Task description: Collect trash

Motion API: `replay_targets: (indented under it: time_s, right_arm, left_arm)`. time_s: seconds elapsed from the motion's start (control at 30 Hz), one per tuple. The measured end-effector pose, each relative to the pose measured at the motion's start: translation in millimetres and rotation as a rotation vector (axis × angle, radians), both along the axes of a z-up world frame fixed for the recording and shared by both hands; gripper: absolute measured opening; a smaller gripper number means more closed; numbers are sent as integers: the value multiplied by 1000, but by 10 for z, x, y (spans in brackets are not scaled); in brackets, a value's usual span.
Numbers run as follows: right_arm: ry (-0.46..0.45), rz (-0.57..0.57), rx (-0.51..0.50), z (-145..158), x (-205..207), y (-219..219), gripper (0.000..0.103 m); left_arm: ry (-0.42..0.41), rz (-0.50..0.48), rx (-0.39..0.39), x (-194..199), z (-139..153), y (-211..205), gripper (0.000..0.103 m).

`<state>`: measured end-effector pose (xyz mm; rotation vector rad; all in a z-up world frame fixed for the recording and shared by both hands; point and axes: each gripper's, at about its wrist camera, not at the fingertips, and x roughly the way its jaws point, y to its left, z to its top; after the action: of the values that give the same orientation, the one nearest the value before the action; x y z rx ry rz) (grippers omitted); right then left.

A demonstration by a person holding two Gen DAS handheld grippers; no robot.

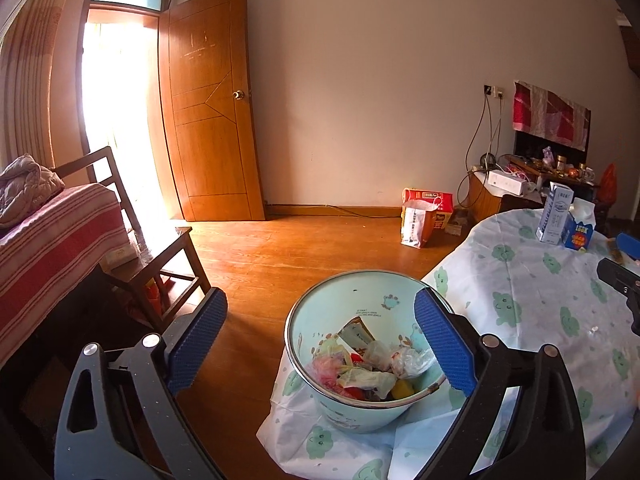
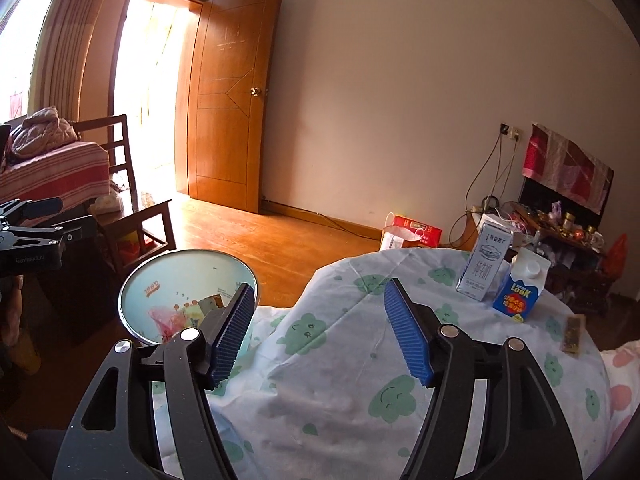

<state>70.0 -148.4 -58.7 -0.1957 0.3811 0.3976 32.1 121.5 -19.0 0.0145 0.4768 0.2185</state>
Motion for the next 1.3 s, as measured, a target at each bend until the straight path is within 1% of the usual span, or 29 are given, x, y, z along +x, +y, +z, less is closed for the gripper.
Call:
replay_targets:
  time_s: [0.2,0.9,1.3]
  right_arm:
    - [-15,-9,13,67,-74,-118,67]
    - [-17,-14,22,114,-105,-89,68]
    - [-13,-13,21,113,-138,-78,68]
  left_arm:
    - [-11,9,3,-45,54,-2,93]
    - [-23,13,4,-87,95,39,97]
    - [-10,0,5,-65,94,40,97]
